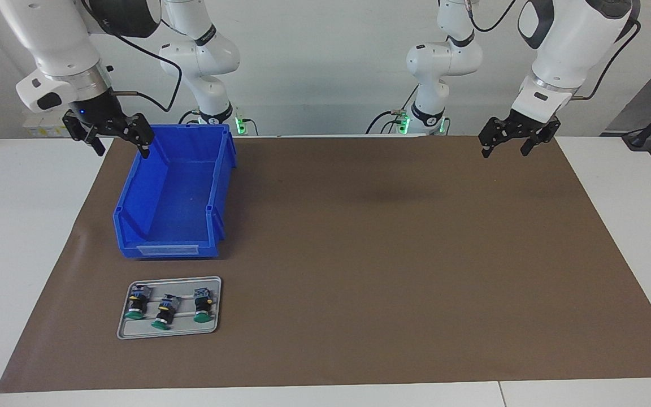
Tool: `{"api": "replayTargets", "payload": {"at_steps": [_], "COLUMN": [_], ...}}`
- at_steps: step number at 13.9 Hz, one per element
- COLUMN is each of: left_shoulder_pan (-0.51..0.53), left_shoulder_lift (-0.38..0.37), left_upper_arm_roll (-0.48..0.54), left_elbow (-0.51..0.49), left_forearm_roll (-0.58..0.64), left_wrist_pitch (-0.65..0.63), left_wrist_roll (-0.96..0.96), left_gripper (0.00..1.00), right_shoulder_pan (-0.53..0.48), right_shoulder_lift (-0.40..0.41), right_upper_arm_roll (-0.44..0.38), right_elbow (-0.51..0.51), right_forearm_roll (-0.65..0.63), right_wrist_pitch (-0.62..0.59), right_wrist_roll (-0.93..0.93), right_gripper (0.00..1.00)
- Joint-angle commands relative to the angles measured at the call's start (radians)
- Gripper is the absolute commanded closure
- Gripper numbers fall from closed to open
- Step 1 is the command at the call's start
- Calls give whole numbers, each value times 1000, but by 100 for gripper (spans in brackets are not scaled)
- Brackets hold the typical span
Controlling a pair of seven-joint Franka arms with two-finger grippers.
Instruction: Place and press button with both arms
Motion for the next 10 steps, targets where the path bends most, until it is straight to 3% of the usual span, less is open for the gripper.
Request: {"api": "replayTargets", "payload": {"at_steps": [1,4,6,10], "left_shoulder_pan": [10,10,10,10], "left_shoulder_lift": [-13,-13,-13,-13], "left_upper_arm_roll": [-3,-3,-3,-3], "left_elbow": [-18,-18,-18,-18], "left_forearm_roll": [-8,-8,-8,-8], "left_wrist_pitch": [8,8,8,8], "left_wrist_roll": [5,5,5,5], "left_gripper": [0,0,0,0], "right_shoulder_pan": [-10,-10,-4,-9], "right_shoulder_lift": [-42,-5,65,355], "right_upper_arm_roll": [2,3,3,3], "right_elbow": [-57,-41,-34,133], "right_forearm_roll": [-5,-5,0,42], "right_wrist_pitch": [24,69,203,401], "right_wrist_roll": [-12,19,21,37], "right_gripper": [0,0,0,0]}}
